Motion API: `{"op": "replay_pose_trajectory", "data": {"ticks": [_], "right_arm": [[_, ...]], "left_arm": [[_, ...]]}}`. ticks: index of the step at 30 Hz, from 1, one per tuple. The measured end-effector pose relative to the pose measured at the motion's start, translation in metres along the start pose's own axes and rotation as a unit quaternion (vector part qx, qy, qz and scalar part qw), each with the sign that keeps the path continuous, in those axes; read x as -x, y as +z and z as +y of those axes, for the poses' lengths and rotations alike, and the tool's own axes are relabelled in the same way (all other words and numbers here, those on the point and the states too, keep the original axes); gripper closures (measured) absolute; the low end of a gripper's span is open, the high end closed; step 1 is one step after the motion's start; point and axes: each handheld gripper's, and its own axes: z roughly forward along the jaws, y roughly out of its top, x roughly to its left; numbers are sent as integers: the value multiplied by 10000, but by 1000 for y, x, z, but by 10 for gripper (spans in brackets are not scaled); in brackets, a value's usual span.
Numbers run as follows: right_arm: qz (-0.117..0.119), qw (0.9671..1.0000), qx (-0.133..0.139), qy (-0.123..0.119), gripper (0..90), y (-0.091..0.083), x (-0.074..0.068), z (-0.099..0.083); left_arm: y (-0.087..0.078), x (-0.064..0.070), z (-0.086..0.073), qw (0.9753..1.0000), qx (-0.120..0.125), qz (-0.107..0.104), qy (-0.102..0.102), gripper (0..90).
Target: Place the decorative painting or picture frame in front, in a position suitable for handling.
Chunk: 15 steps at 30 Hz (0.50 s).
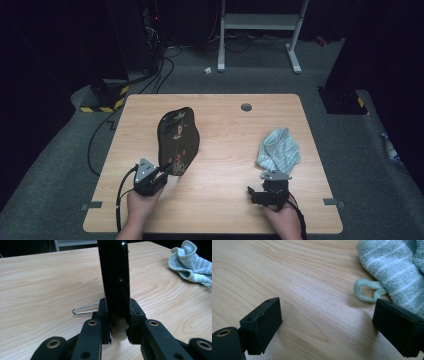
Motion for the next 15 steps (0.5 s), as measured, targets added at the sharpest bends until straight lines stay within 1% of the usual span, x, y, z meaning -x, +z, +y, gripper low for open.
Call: {"op": "replay_pose_trajectory", "data": {"ticks": [3,4,5,6,7,8,9,11,12,13,14,15], "right_arm": [[0,10000,0,1,86,0,0,0],[0,10000,-1,1,86,0,0,0],[0,10000,-1,1,86,0,0,0],[0,10000,0,0,86,0,0,0],[1,10000,-1,0,86,0,0,0],[1,10000,-2,8,86,0,0,0],[1,10000,-2,8,86,0,0,0],[2,10000,-2,9,86,0,0,0],[3,10000,-2,10,86,0,0,0],[4,10000,-5,3,86,0,0,0],[4,10000,-5,3,86,0,0,0],[4,10000,-5,3,86,0,0,0]], "left_arm": [[-2,-1,0,10000,-22,2,40,758],[-2,-1,0,10000,-36,5,46,707],[-2,-2,0,10000,-28,-25,40,707],[-3,-2,1,10000,-18,-26,63,676],[-3,-2,1,9999,-26,19,102,664],[-2,-3,3,9999,-71,31,133,616],[-2,-3,3,9999,-71,31,133,588],[-3,-4,6,9999,-50,13,129,572],[-5,-6,9,10000,24,-48,36,548],[-5,-6,9,10000,24,-48,36,546],[-7,-7,11,9998,120,-135,-41,546],[-8,-9,13,9996,150,-230,-113,551]]}}
